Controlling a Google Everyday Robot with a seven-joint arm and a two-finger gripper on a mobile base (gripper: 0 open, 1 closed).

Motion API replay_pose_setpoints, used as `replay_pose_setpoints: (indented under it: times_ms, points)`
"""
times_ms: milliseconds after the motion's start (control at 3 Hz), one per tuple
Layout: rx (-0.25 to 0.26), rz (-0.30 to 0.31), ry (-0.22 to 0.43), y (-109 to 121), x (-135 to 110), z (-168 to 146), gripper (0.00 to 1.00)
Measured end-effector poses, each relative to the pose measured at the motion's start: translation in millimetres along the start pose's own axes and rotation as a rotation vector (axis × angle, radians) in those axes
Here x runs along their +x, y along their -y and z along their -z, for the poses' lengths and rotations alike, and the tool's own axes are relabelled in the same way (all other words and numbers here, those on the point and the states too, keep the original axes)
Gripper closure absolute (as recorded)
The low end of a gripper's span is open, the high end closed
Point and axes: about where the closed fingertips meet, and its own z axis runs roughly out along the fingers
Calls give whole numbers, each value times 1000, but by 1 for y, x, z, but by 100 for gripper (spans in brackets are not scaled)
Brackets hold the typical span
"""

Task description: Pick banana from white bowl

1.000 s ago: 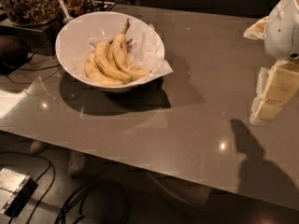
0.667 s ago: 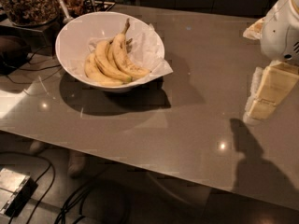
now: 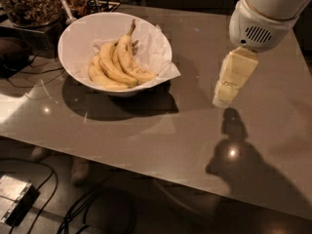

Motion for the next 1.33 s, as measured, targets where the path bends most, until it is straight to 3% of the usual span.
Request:
replay_pose_setpoints:
  times_ms: [333, 667, 1333]
  points:
    - [6, -59, 0, 1, -5, 0, 0]
    - [50, -31, 0, -1, -19, -2, 0]
    - [25, 43, -46, -5, -94, -20, 0]
